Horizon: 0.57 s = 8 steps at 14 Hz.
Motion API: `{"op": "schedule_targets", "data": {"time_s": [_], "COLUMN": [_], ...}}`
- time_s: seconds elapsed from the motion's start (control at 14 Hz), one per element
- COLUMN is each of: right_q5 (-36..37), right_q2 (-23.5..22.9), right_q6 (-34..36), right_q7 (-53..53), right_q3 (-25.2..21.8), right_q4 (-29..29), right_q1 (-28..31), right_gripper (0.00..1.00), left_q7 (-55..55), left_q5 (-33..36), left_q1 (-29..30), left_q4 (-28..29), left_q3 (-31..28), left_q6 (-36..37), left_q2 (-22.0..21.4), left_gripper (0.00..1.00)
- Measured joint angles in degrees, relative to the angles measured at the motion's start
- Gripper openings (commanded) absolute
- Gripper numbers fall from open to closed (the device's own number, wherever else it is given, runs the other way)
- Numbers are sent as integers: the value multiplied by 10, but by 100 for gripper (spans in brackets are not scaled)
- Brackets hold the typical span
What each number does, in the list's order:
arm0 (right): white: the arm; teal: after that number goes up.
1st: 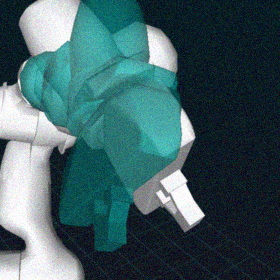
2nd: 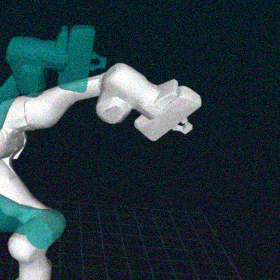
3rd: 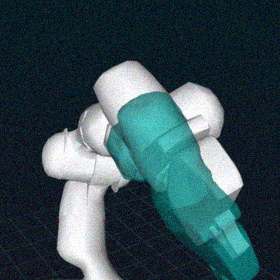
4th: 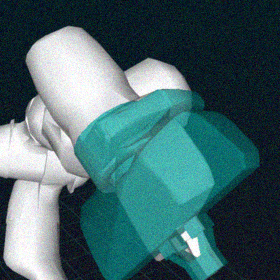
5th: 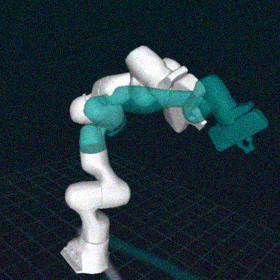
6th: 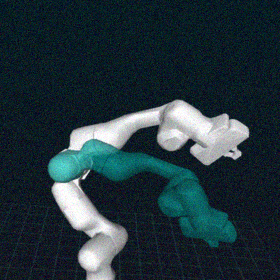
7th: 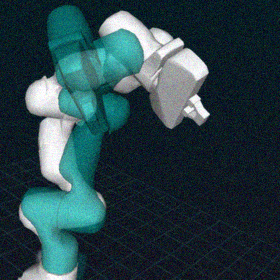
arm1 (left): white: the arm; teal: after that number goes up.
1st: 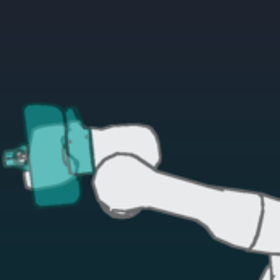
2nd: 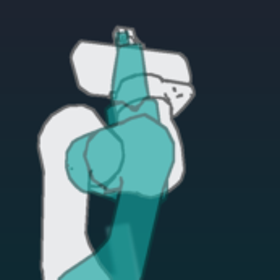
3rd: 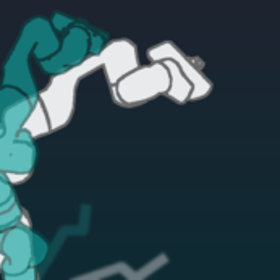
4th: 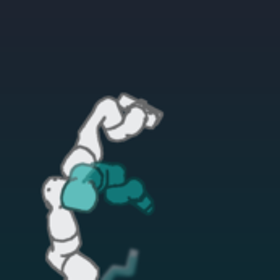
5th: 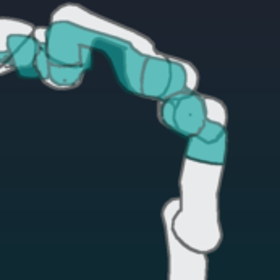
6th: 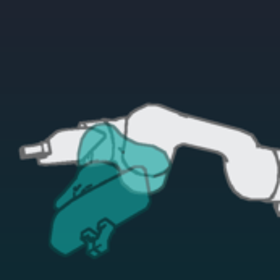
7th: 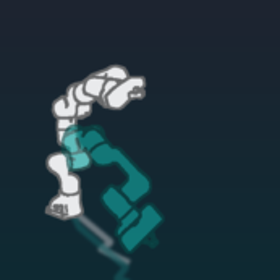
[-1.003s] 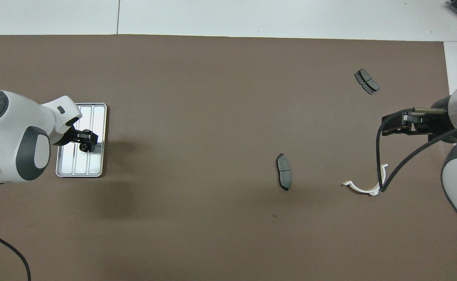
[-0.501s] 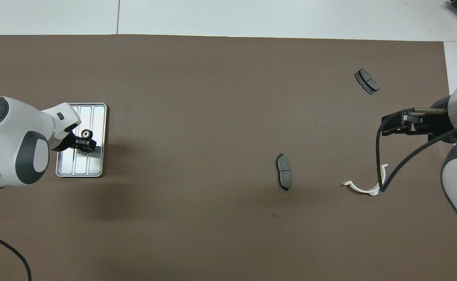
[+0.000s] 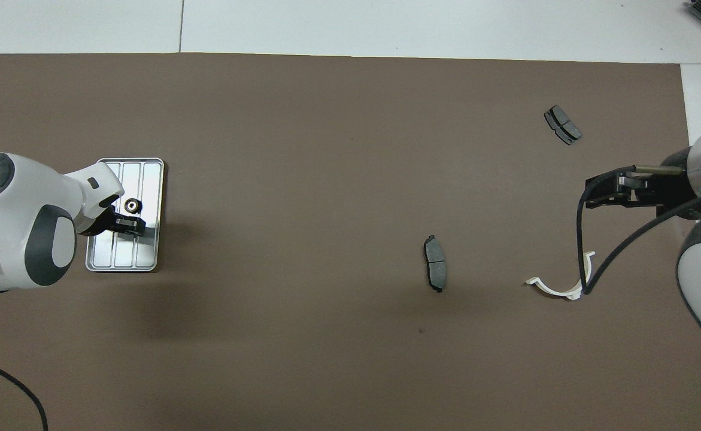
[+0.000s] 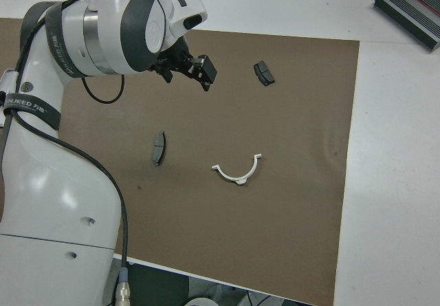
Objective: Place bearing gear from tray to pile
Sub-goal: 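Carry the gear to the table center and open the left gripper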
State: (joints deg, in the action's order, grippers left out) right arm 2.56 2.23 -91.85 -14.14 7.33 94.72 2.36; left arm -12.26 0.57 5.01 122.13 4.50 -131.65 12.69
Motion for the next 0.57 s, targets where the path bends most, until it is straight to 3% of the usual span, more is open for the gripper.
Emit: {"op": "schedule_targets", "data": {"time_s": [0.29, 0.57], "right_q5": [0, 0], "right_q2": [0, 0], "right_q6": [0, 0], "right_q7": [0, 0], "right_q3": [0, 0], "right_q4": [0, 0], "right_q1": [0, 0], "right_gripper": [100, 100], "left_q7": [0, 4], "left_q5": [0, 0], "left_q1": [-1, -19], "left_q4": [0, -33], "left_q3": [2, 6], "left_q6": [-2, 2], "left_q2": [-3, -2], "left_gripper": [5, 2]}}
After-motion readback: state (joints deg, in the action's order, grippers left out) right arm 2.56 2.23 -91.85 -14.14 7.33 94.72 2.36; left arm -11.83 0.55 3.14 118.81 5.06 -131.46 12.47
